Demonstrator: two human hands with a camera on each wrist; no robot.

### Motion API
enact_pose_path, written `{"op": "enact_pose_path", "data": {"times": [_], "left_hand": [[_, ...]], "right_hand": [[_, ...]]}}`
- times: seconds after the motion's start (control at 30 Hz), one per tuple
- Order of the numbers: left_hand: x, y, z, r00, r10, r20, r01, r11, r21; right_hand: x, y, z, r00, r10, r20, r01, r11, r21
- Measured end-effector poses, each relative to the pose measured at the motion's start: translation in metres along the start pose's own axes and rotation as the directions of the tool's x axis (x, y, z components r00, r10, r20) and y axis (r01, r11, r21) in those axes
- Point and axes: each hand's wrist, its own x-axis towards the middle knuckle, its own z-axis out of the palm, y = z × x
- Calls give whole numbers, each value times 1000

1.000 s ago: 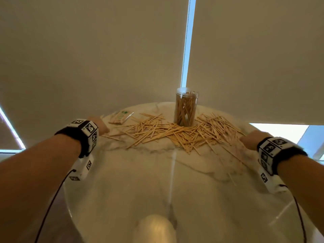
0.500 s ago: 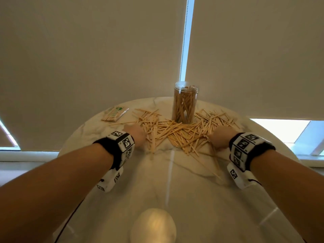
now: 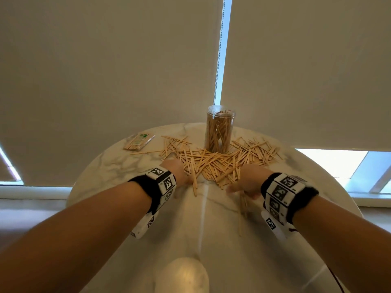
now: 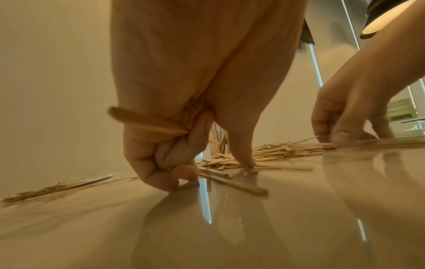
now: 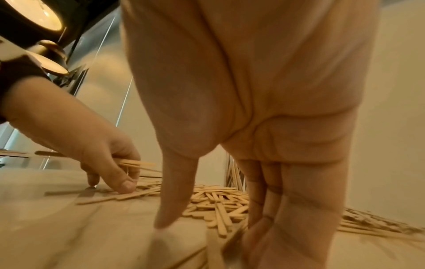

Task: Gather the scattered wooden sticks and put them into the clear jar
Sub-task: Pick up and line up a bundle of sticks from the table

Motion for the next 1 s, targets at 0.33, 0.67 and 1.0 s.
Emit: {"op": "enact_pose_path", "data": {"times": [0.33,0.67,1.0], "left_hand": [[-5,26,-1,994,53,93,-74,969,237],[-12,28,2,990,-1,142,-52,929,366],[-40,20,-11,975,26,219,-111,915,387]], "right_hand": [[-23,-7,8,997,-65,-31,62,994,-85],[-31,0,16,997,-64,-38,55,979,-196],[-47,14,19,999,-36,-21,33,990,-134]]}}
